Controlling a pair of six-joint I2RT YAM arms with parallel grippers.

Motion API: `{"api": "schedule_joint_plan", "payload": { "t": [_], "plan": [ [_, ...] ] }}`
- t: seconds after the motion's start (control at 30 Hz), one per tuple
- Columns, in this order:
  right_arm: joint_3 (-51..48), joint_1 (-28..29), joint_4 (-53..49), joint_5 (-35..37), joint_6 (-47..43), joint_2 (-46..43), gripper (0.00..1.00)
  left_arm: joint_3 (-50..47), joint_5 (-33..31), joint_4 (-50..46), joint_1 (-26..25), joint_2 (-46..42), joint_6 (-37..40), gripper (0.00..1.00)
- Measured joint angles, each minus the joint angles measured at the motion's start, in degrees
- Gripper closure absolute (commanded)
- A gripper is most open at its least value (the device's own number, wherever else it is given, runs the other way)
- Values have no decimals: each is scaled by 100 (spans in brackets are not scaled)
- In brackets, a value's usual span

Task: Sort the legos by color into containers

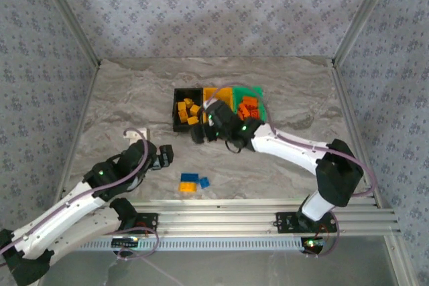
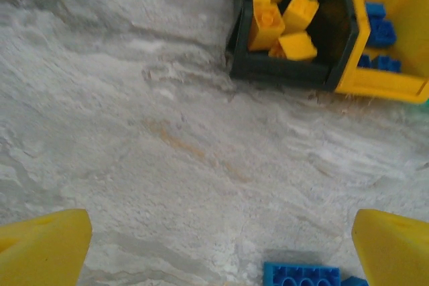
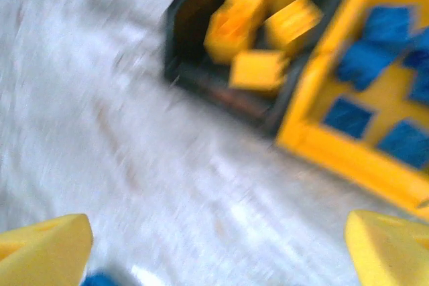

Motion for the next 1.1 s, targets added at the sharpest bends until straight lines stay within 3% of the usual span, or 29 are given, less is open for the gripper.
{"api": "schedule_joint_plan", "payload": {
  "t": [0.23, 0.43, 0.77, 1.1],
  "plan": [
    [-133, 1379, -42, -52, -566, 960, 0, 420, -297, -236, 35, -149, 107, 0],
    [-13, 1849, -243, 280, -872, 1473, 0, 415, -304, -363, 37, -151, 105, 0],
    [205, 1895, -509, 684, -863, 1628, 4, 328, -297, -393, 68, -140, 101, 0],
    [-988, 1209, -466, 1016, -90, 903, 9, 221, -229, -332, 70, 20, 85, 0]
  ]
}}
